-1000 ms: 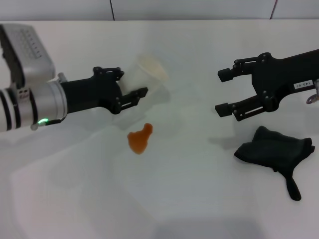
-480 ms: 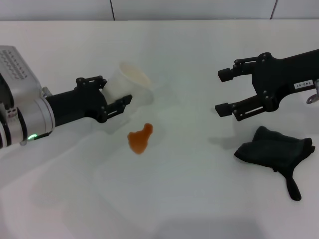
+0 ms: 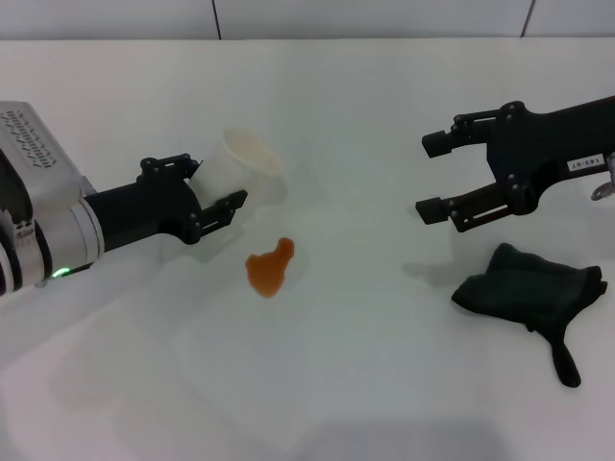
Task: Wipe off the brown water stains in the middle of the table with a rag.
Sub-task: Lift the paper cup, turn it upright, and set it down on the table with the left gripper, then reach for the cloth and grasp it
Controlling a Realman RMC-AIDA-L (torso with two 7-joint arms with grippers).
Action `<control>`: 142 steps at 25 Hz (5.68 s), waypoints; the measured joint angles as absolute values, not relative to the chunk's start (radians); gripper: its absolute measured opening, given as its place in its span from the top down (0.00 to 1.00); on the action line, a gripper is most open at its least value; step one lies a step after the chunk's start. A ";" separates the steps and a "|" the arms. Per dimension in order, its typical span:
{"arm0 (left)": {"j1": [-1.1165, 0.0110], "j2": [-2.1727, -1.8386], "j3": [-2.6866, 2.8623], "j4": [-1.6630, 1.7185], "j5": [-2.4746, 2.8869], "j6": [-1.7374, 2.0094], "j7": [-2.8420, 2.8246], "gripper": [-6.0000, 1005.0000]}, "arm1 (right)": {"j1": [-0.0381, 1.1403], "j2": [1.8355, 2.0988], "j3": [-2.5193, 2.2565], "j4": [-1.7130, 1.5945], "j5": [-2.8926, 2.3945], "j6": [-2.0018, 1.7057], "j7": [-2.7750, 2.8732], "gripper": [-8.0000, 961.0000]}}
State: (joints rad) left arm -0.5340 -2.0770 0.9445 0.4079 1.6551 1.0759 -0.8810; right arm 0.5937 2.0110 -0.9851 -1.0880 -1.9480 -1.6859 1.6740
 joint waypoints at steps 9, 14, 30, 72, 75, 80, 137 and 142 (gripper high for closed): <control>-0.529 -2.078 0.947 0.407 1.655 1.073 -0.864 0.43 | 0.592 2.011 -0.985 -1.088 -1.948 -1.684 1.675 0.10; -0.528 -2.081 0.947 0.406 1.651 1.075 -0.845 0.35 | 0.591 2.011 -0.984 -1.086 -1.948 -1.683 1.675 0.10; -0.496 -2.083 0.947 0.336 1.577 1.090 -0.763 0.30 | 0.592 2.008 -0.979 -1.076 -1.955 -1.682 1.669 0.10; -0.462 -2.081 0.946 0.309 1.521 1.074 -0.776 0.13 | 0.591 2.005 -0.985 -1.075 -1.957 -1.683 1.667 0.10; -0.454 -2.082 0.946 0.309 1.510 1.077 -0.777 0.13 | 0.594 2.005 -0.985 -1.075 -1.957 -1.683 1.667 0.10; -0.434 -2.084 0.947 0.313 1.487 1.083 -0.768 0.13 | 0.595 2.004 -0.985 -1.075 -1.958 -1.683 1.667 0.10; -0.121 -2.058 0.945 1.180 1.891 1.716 -1.482 0.14 | 0.585 2.007 -1.033 -1.148 -2.220 -1.687 1.760 0.20; -0.162 -2.057 0.945 1.176 1.939 1.719 -1.516 0.14 | 0.566 2.004 -1.029 -1.108 -2.230 -1.640 1.721 0.23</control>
State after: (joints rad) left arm -0.1620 -2.0574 0.9447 1.1759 1.9387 1.7191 -1.5156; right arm 0.5657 2.0044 -1.0288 -1.1082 -2.2299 -1.6399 1.7208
